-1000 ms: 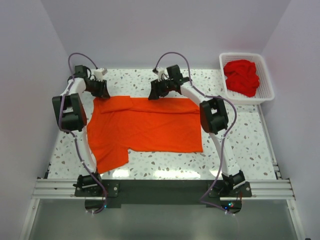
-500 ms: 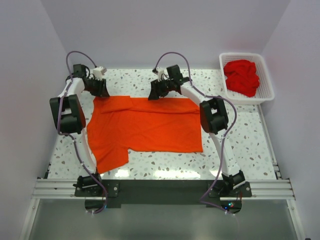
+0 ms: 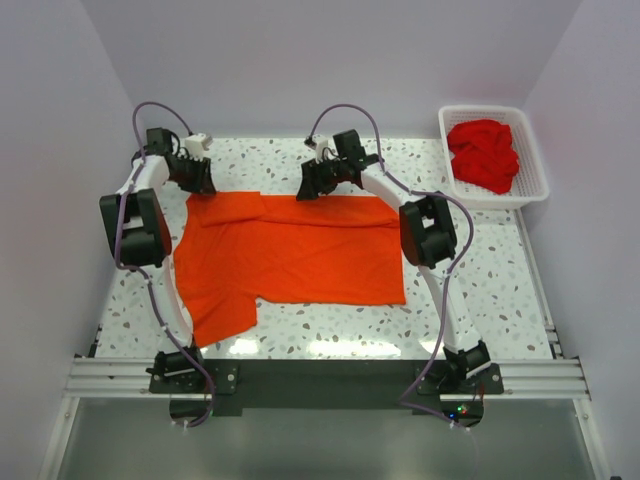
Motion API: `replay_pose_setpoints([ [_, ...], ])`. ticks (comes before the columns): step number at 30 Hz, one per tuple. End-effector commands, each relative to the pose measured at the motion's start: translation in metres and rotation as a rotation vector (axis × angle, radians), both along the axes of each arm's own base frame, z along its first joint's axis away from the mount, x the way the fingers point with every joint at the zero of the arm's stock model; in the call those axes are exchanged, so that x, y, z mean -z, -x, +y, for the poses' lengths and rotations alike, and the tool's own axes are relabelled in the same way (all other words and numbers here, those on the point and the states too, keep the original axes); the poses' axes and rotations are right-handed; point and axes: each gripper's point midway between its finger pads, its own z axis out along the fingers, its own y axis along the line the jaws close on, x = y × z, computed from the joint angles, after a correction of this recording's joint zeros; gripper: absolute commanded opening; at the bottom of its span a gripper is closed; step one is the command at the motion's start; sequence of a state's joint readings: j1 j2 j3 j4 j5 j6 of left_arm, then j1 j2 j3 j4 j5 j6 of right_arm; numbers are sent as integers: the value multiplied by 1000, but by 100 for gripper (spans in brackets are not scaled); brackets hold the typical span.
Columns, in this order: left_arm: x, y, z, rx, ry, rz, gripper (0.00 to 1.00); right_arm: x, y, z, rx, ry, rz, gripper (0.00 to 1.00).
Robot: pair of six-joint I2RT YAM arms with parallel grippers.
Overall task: Fold and stack the t-shirts
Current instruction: Fold the tshirt
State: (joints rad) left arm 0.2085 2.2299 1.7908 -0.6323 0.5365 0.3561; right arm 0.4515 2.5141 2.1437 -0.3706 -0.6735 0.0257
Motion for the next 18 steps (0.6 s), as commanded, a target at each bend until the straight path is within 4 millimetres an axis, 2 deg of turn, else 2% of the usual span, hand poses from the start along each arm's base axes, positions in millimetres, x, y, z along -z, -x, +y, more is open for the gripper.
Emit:
replay_pose_setpoints([
  [1, -4, -12, 4, -6, -5, -23, 38, -53, -1, 7, -32, -54, -95, 63],
  [5, -3, -13, 3, 3, 3, -27, 31, -52, -1, 7, -36, -53, -95, 63],
  [9, -8, -11, -3, 28, 31, -26, 17, -50, 1, 5, -34, -45, -82, 63],
  [12, -18, -6, -8, 68, 45, -44, 3, -47, 2, 3, -48, -28, -97, 63],
  [13, -30, -5, -10, 86, 38, -72, 0, -48, 2, 3, -48, -26, -97, 63],
  [14, -29, 2, -11, 91, 41, -67, 0, -50, 3, 2, -52, -26, -100, 63],
  [15, -35, 4, -14, 107, 52, -92, 0, -50, 4, 2, -52, -26, -97, 63],
  [18, -48, 28, -26, 176, 72, -109, 0, -51, 6, 2, -55, -27, -95, 63],
])
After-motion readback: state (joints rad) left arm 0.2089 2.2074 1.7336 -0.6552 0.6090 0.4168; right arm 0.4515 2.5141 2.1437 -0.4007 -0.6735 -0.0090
